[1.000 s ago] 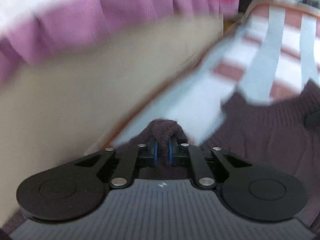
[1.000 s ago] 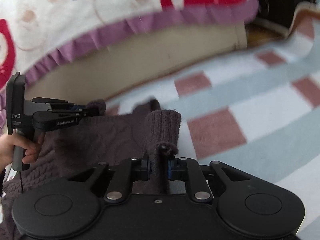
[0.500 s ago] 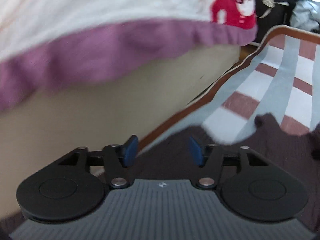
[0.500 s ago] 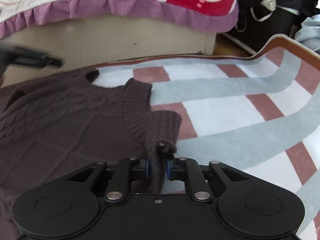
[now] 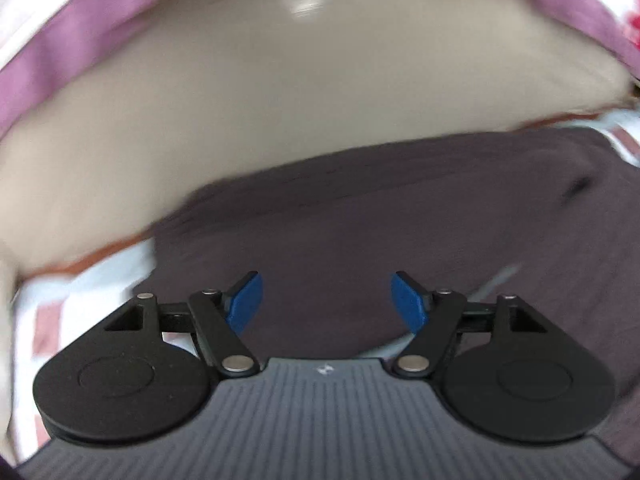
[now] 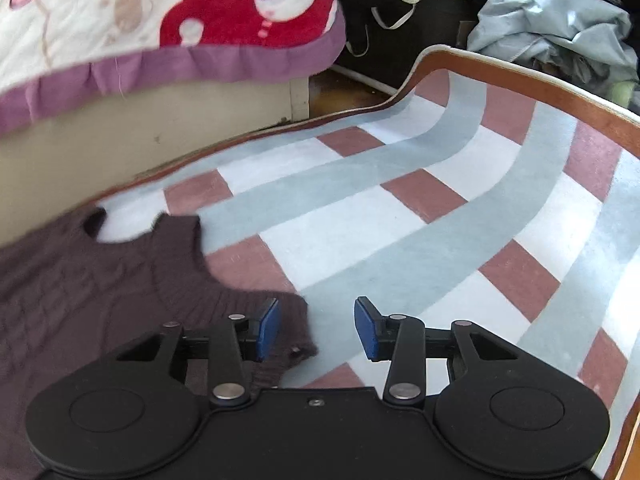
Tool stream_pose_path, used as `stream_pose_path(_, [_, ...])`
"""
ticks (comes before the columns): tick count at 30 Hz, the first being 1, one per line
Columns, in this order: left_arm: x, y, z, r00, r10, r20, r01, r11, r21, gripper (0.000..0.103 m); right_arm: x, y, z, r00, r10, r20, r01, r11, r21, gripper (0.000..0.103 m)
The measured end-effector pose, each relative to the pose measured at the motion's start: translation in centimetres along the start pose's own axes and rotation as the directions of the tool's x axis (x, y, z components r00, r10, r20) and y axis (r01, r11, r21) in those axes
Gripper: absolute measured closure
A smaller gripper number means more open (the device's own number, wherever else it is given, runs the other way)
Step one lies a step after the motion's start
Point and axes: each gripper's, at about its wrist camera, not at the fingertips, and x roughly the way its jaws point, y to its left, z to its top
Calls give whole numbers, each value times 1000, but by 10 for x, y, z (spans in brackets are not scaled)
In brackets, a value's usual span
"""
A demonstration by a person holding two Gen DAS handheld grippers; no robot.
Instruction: Fold clothes
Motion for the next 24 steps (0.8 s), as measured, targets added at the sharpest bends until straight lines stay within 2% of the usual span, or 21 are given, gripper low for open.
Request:
stream_pose_path(4, [9, 50, -7, 998, 58, -25, -61, 990, -124, 28, -11, 26, -1, 992, 122, -21, -122, 992, -19, 56])
stream_pose_path(7, [16, 86, -13, 994, 98, -47, -106, 971, -213, 26, -17, 60, -9, 970, 235, -61, -239, 969, -68, 56])
stream_pose_path(9, [19, 95, -14, 994, 102, -29, -106, 967, -232, 26, -22, 87, -20, 937, 332, -113, -344, 931, -119, 56])
stream_pose_path(11, [25, 97, -14, 997, 75, -14, -76, 970, -229, 23, -28, 113, -30, 889, 421, -181, -450, 877, -170, 56])
stream_pose_path(14, [42, 92, -9, 999, 16, -47, -27, 971, -236, 18, -37, 150, -43, 819, 498, -284, -565, 787, -247, 55])
stream_pose_path(16, [54, 81, -4, 997, 14, -71, -30, 971, -238, 18, -42, 167, -50, 800, 506, -323, -594, 747, -300, 55])
stream_pose_path(18, [62, 75, -1, 997, 59, -56, -70, 973, -218, 8, -43, 176, -61, 776, 509, -373, -625, 701, -344, 55])
stream_pose_path(19, [65, 72, -1, 996, 80, -42, -87, 974, -207, 6, -44, 179, -66, 766, 508, -395, -638, 679, -363, 55])
stream_pose_path(21, [69, 67, 0, 994, 110, -2, -108, 977, -185, 6, -48, 181, -79, 761, 496, -418, -644, 653, -398, 55])
stream_pose_path(22, [68, 65, 0, 993, 116, 22, -111, 978, -177, 9, -50, 180, -83, 758, 497, -422, -649, 644, -405, 55])
stream_pose_path(23, [67, 64, 0, 991, 122, 46, -113, 979, -168, 30, -52, 179, -87, 757, 499, -422, -650, 640, -409, 55])
stream_pose_path(24, [66, 62, 1, 989, 128, 70, -116, 980, -160, 66, -53, 177, -90, 758, 497, -422, -649, 639, -413, 55])
